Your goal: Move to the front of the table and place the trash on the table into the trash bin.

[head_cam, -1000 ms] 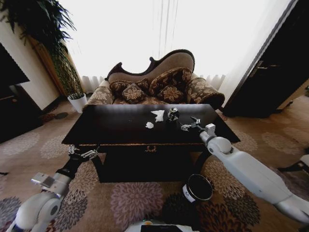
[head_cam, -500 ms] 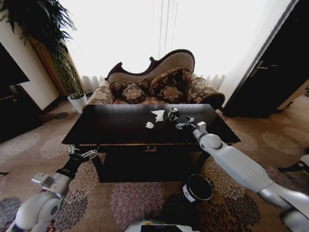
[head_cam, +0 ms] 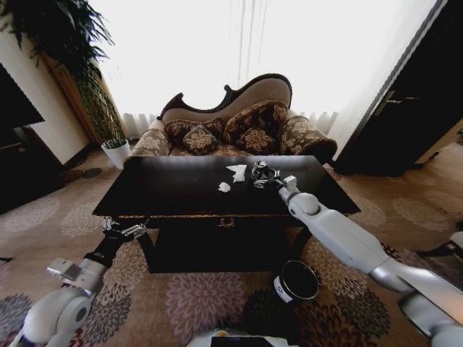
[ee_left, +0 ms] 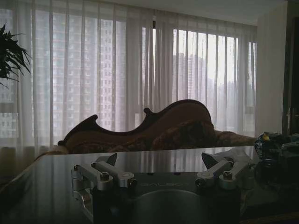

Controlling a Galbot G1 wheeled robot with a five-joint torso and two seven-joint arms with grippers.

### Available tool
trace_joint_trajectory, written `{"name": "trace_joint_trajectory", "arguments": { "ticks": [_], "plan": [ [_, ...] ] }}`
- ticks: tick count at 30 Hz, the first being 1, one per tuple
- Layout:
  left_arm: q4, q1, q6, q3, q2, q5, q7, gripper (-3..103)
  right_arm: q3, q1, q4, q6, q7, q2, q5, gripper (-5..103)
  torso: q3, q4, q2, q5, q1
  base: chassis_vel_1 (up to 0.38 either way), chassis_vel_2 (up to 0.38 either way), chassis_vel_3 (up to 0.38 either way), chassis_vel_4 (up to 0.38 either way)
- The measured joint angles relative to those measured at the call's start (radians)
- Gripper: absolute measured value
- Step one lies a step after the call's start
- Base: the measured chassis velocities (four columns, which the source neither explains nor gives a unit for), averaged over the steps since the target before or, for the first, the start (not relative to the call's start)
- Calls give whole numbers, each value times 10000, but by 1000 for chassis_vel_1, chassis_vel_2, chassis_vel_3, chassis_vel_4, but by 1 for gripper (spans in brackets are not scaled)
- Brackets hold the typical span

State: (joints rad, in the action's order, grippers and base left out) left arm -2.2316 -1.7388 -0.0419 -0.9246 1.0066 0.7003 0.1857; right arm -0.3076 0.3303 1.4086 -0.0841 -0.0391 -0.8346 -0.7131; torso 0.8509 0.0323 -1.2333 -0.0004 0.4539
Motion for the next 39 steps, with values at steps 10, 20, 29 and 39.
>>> {"name": "trace_joint_trajectory", "arguments": {
  "ticks": [10,20,29,39],
  "plan": [
    [0,0,0,0,0,0,0,100,-98,19,-32,29,-62,-34,120,59,0,2,0,2,0,0,0,0,0],
    [0,0,0,0,0,0,0,100,251,522,231,32,-98,2,138,20,0,1,0,1,0,0,0,0,0],
    [0,0,0,0,0,0,0,100,755,1126,674,7,-156,219,-47,1,-1,2,0,0,0,0,0,0,0],
    [0,0,0,0,0,1,0,100,1979,2270,1685,-188,-339,504,-390,0,0,1,0,1,0,0,0,0,0]
  ]
}}
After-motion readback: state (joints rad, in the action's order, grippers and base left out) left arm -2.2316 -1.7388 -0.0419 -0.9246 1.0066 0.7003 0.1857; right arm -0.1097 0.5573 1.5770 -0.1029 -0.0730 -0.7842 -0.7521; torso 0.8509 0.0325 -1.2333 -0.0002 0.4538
